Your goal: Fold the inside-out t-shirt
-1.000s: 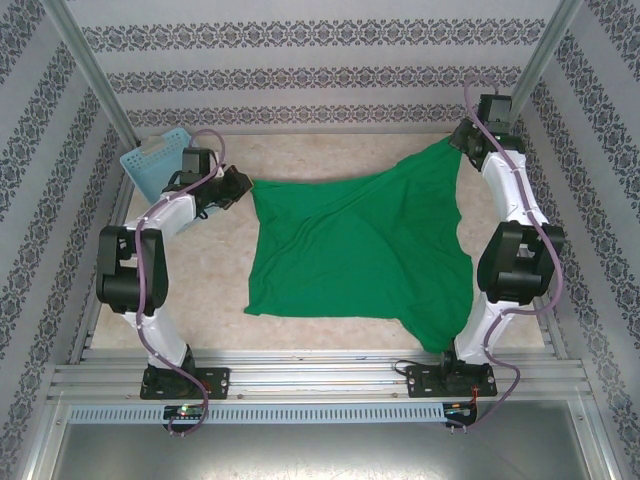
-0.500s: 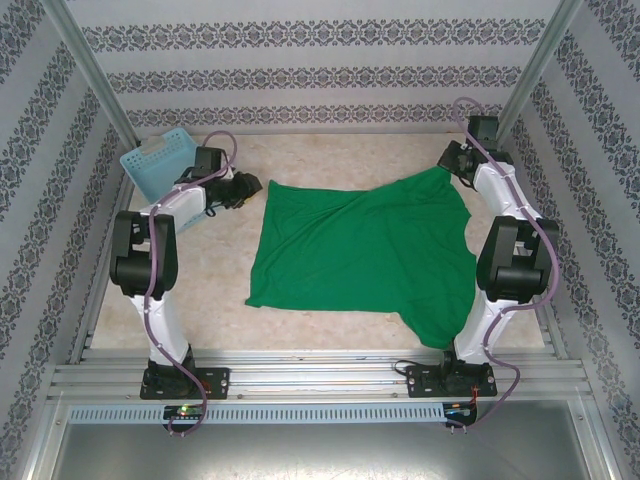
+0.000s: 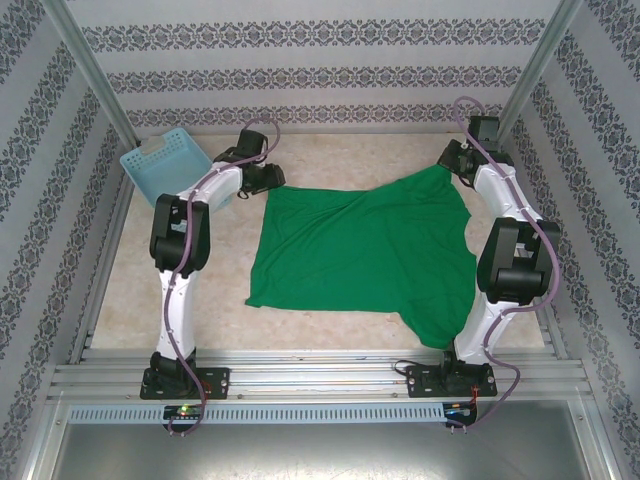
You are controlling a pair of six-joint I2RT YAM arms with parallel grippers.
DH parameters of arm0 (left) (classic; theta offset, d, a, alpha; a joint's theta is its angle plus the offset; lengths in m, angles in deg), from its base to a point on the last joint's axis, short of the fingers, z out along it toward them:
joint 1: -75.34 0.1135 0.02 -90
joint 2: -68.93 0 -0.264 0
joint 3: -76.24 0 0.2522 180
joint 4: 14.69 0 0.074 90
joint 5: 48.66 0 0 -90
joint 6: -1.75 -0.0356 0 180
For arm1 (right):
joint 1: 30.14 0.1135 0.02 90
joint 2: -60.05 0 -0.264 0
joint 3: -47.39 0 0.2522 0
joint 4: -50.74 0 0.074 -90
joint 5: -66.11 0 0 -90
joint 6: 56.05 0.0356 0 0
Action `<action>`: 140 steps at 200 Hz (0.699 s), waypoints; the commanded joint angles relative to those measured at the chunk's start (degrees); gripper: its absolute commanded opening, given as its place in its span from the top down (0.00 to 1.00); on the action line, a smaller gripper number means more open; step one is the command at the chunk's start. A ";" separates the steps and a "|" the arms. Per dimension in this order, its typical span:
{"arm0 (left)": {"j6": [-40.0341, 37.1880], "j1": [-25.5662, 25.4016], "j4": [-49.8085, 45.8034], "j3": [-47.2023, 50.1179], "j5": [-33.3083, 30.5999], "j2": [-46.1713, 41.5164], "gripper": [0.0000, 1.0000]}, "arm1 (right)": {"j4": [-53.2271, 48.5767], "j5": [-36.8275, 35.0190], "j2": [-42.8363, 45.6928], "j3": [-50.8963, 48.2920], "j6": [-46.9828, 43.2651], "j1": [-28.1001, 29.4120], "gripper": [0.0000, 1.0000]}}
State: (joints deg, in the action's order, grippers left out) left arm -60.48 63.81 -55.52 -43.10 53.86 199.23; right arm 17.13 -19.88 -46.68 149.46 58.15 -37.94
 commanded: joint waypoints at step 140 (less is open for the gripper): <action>1.44 1.20 -3.11 -8.38 4.74 1.76 1.00 | 0.04 -0.45 3.68 -0.67 0.73 -1.00 1.00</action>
State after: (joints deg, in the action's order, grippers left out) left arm -61.84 64.01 -58.16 -51.75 56.85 205.27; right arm 17.08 -19.73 -46.55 149.46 58.15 -37.96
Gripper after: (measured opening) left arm 0.052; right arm 0.060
